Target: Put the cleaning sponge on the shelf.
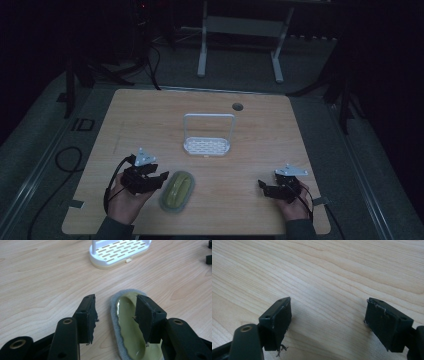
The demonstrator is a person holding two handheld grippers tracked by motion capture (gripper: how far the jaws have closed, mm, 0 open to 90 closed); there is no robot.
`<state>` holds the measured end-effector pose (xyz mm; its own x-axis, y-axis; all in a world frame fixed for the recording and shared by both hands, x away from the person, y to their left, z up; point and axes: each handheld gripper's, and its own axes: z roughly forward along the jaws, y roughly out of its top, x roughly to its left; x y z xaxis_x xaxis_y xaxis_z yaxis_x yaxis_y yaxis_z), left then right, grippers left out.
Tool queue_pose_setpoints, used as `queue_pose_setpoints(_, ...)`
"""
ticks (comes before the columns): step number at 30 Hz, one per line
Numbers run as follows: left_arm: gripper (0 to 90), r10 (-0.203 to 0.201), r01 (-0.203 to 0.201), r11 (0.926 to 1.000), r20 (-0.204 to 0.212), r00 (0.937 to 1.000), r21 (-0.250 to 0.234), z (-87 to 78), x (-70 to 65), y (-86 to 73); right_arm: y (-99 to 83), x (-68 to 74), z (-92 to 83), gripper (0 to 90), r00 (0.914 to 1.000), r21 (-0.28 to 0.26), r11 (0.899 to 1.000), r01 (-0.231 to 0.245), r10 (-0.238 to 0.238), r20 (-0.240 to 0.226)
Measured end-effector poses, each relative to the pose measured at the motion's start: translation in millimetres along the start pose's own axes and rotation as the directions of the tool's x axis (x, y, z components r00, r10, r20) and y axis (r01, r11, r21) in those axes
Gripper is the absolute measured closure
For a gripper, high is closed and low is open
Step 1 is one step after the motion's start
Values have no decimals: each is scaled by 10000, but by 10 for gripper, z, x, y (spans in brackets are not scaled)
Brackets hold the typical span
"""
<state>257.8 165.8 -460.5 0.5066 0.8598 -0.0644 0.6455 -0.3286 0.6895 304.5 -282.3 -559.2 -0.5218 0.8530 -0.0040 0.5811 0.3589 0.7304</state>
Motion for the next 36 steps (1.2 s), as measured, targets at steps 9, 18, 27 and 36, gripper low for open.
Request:
queue_pose_setpoints(9,520,64,-69,9991,134,9999,408,-37,-78,73,0,0,0,209,10000,0,10000,1,-1,3)
queue_pose_setpoints(18,520,87,-111,9967,312,9995,798,-14,-118,140,0,0,0,209,10000,0,10000,2,-2,3)
queue_pose_setpoints(27,515,159,-217,9907,438,9989,1344,41,-160,184,0,0,0,209,10000,-1,10000,-2,2,3)
queue_pose_setpoints(36,509,148,-276,9805,674,9976,1944,82,-191,225,0,0,0,209,10000,-2,10000,-4,4,0)
